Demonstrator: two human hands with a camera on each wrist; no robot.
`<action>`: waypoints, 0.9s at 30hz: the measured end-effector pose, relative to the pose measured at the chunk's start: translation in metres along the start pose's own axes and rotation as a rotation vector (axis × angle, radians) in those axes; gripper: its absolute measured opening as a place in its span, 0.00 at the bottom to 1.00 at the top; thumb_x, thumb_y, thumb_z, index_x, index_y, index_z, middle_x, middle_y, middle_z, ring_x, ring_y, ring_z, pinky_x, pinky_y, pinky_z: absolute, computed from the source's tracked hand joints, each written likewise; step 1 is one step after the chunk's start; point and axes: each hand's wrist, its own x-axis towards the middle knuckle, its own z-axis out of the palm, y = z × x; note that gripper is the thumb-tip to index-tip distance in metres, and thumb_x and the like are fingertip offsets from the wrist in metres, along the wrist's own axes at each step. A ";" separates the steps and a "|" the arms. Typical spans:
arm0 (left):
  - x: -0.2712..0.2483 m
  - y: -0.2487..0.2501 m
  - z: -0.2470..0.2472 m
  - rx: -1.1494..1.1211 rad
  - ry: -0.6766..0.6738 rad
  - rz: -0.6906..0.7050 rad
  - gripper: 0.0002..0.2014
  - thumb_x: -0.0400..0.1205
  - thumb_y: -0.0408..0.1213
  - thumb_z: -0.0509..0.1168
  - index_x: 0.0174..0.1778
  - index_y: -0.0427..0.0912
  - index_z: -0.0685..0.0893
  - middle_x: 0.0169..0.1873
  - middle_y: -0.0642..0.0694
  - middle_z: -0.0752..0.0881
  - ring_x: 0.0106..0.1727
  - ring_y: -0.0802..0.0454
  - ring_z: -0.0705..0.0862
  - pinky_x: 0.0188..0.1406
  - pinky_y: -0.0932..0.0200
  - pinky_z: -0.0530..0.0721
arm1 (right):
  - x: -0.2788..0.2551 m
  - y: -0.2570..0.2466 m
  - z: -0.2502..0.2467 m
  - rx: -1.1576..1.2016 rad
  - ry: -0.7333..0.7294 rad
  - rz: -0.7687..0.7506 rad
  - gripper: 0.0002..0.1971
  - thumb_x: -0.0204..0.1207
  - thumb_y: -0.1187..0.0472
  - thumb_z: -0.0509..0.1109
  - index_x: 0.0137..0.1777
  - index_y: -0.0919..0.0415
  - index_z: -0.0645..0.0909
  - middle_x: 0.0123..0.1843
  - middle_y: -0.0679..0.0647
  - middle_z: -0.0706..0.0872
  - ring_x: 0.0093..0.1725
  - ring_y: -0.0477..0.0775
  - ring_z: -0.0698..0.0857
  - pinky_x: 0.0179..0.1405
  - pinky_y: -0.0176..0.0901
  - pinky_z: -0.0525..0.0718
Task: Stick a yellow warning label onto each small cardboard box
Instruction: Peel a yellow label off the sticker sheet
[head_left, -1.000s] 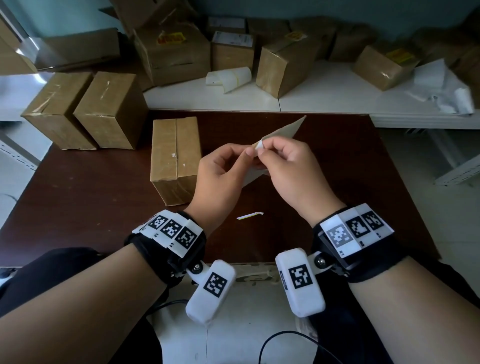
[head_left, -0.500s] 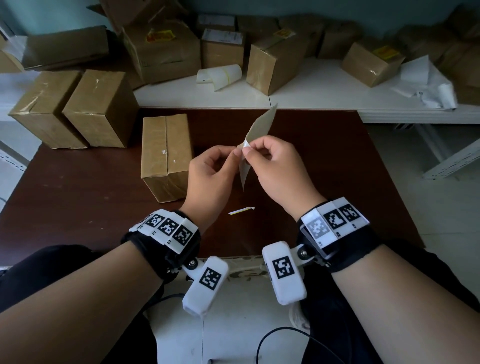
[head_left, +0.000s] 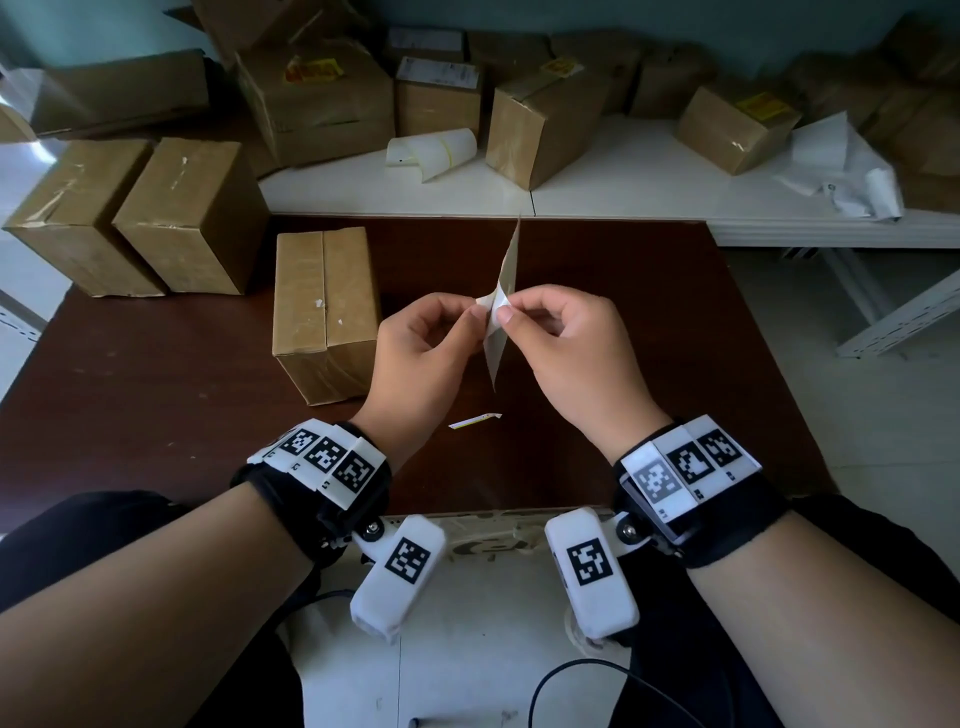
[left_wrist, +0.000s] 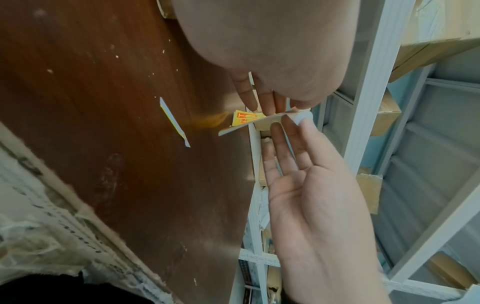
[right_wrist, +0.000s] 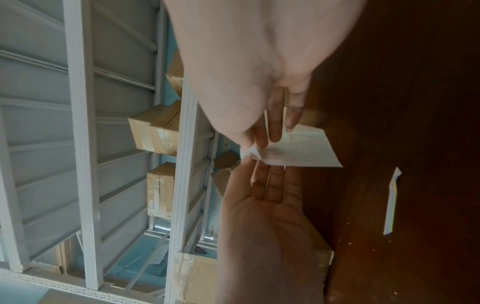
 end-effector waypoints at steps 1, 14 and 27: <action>-0.001 0.000 0.000 -0.014 -0.012 0.000 0.05 0.92 0.35 0.73 0.52 0.40 0.93 0.46 0.42 0.96 0.50 0.45 0.96 0.59 0.38 0.96 | -0.001 0.000 -0.001 0.001 0.005 -0.004 0.07 0.88 0.58 0.77 0.59 0.56 0.96 0.50 0.45 0.97 0.53 0.40 0.95 0.57 0.43 0.94; -0.007 0.000 0.002 -0.091 -0.121 -0.007 0.03 0.91 0.28 0.72 0.54 0.33 0.91 0.42 0.48 0.96 0.45 0.57 0.93 0.48 0.61 0.92 | -0.005 0.003 -0.002 0.181 -0.029 0.016 0.11 0.86 0.71 0.76 0.55 0.52 0.93 0.46 0.44 0.97 0.49 0.40 0.96 0.52 0.34 0.91; -0.007 -0.002 0.003 -0.040 -0.145 -0.036 0.05 0.90 0.29 0.73 0.50 0.42 0.90 0.38 0.57 0.94 0.41 0.65 0.90 0.45 0.68 0.87 | -0.008 0.005 -0.009 0.162 -0.015 0.065 0.13 0.87 0.68 0.76 0.59 0.47 0.94 0.51 0.41 0.97 0.54 0.43 0.96 0.58 0.44 0.95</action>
